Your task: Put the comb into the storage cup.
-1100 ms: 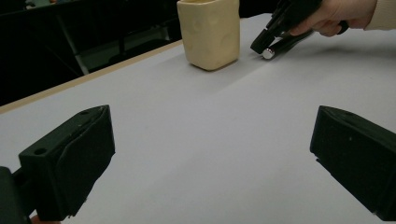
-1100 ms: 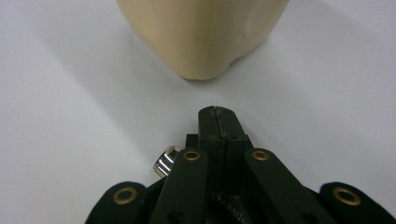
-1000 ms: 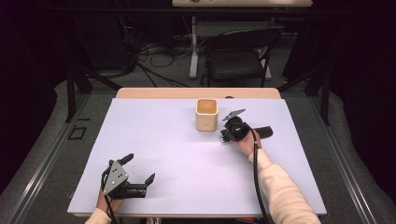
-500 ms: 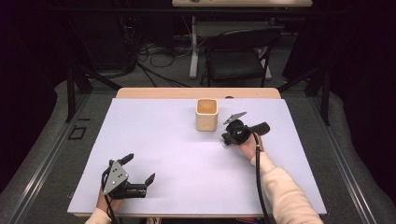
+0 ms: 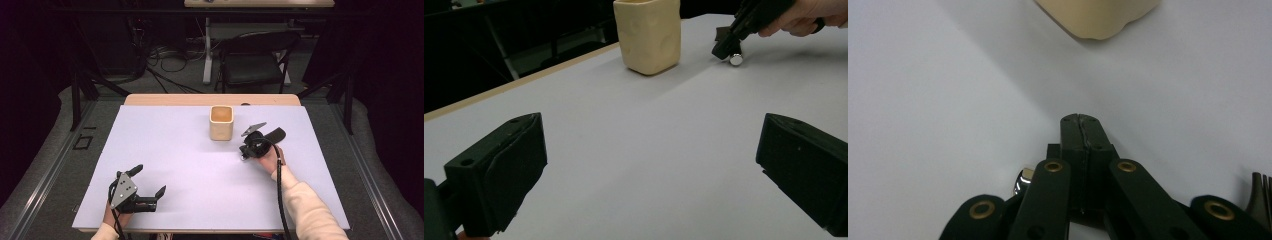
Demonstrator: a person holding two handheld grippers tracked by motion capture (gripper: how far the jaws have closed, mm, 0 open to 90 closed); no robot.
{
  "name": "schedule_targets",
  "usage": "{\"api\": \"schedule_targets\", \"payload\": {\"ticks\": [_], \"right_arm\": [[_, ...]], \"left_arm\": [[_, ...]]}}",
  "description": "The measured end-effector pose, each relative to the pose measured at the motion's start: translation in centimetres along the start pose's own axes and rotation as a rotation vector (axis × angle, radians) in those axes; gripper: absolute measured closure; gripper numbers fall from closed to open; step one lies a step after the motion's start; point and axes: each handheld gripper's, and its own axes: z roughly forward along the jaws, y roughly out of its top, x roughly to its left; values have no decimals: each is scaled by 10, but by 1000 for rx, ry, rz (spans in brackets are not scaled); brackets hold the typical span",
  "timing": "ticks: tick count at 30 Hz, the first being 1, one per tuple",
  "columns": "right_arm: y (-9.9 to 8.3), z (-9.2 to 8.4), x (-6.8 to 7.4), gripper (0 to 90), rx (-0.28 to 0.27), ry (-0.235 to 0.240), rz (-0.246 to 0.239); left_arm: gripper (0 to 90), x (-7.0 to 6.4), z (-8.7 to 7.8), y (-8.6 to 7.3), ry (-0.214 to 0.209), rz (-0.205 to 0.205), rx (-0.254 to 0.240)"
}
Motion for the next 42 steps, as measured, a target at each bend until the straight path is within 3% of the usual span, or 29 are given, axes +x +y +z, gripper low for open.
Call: {"api": "schedule_targets", "payload": {"ticks": [27, 42], "right_arm": [[-19, -19, -1, 900, 38, 0, -12], [-31, -33, -7, 900, 63, -9, 7]], "left_arm": [[1, 0, -1, 0, 2, 2, 0], [0, 0, -1, 0, 0, 6, 2]]}}
